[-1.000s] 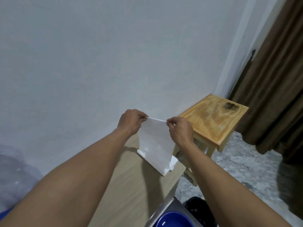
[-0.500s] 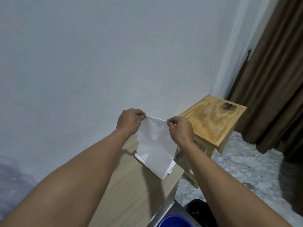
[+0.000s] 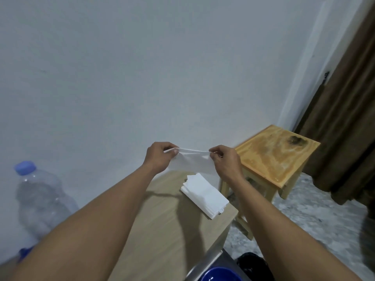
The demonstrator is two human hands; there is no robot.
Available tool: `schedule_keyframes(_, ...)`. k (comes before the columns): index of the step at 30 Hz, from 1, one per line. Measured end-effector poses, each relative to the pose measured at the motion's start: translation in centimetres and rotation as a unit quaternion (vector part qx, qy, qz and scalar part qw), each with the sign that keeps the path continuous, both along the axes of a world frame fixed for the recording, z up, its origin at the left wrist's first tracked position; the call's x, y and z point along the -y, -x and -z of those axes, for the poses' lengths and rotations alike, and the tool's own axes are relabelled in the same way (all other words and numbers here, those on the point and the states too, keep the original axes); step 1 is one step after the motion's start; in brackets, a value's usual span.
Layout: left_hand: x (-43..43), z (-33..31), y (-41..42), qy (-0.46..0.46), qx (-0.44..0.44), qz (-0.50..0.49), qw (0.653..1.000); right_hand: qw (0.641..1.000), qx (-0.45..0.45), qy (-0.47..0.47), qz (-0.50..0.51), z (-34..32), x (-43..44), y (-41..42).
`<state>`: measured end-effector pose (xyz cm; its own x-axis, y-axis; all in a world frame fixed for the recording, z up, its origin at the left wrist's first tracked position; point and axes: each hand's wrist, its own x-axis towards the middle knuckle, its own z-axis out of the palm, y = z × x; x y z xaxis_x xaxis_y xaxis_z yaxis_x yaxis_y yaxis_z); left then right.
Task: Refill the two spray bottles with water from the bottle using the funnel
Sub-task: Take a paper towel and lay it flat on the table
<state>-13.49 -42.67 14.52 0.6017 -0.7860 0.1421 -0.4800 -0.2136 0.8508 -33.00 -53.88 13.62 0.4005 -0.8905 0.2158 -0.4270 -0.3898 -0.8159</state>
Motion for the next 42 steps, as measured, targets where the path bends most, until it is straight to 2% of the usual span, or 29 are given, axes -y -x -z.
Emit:
schedule_keyframes(5, -8.5, 1.7, -2.2, 0.002, -0.064, -0.034, 0.997, 0.997, 0.012, -0.038, -0.059, 0.8, -5.0, -1.9)
schedule_keyframes(11, -22.7, 4.9, -4.3, -0.011, -0.079, -0.119, 0.990, 0.988, -0.003, -0.068, -0.142, 3.1, -15.7, -6.2)
schedule_keyframes(22, -50.4, 10.6, -7.7, -0.082, -0.148, -0.282, 0.944, 0.948, -0.066, -0.134, -0.281, 9.7, -39.8, -15.5)
schedule_keyframes(26, -58.2, 12.7, -9.0, -0.115, -0.162, -0.315, 0.928, 0.934, -0.097, -0.159, -0.303, 12.2, -47.2, -18.0)
schedule_keyframes(29, -62.3, 13.9, -9.8, -0.123, -0.160, -0.340, 0.919, 0.932, -0.124, -0.136, -0.313, 13.8, -51.7, -19.7)
schedule_keyframes(33, -65.9, 16.1, -11.7, -0.155, -0.123, -0.361, 0.912, 0.931, -0.167, -0.086, -0.313, 15.9, -55.9, -22.4)
schedule_keyframes(36, -67.9, 17.9, -13.6, -0.219, -0.082, -0.376, 0.897, 0.928, -0.191, -0.039, -0.316, 17.3, -57.8, -24.4)
schedule_keyframes(38, -68.6, 18.9, -14.5, -0.259, -0.030, -0.386, 0.885, 0.927, -0.203, 0.001, -0.316, 18.0, -58.8, -25.5)
schedule_keyframes(42, -68.9, 21.1, -13.8, -0.273, 0.163, -0.343, 0.884, 0.909, -0.178, 0.139, -0.351, 19.6, -61.4, -26.2)
